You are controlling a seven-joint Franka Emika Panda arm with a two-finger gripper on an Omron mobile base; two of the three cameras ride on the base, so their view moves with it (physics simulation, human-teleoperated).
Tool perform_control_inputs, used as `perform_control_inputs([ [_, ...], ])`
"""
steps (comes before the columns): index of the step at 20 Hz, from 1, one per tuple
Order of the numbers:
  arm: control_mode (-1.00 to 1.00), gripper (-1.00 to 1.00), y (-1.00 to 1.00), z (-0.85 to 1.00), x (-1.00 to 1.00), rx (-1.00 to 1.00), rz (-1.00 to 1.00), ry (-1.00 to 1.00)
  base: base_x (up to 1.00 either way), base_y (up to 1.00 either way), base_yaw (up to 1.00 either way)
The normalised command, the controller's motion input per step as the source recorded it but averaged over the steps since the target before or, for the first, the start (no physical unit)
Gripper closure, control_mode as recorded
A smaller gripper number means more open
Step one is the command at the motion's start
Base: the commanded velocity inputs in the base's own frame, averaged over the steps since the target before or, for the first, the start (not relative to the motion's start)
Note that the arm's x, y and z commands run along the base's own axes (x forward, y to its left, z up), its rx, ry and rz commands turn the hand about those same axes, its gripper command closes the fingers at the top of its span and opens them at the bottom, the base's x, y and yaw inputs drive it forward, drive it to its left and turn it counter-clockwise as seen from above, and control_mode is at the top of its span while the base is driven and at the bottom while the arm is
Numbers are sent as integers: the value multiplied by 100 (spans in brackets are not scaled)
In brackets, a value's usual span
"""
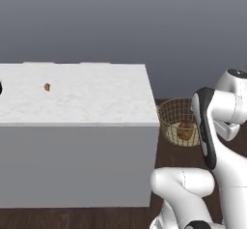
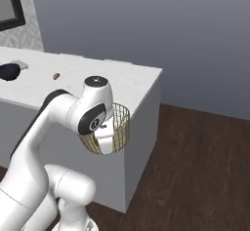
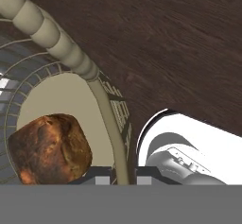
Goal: Open the cabinet, pick up the bread from the cabinet and place it in the basket. Then move the basket to the dining counter.
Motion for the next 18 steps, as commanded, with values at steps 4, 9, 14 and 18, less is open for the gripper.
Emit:
perform_control_inputs([
  [4, 100, 100, 0, 0, 0, 0, 0, 0, 56, 56, -5],
  [9, 100, 100, 0, 0, 0, 0, 0, 0, 70, 63, -6],
  [14, 100, 100, 0, 0, 0, 0, 0, 0, 65, 56, -2],
  [18, 100, 100, 0, 0, 0, 0, 0, 0, 71, 26, 2],
])
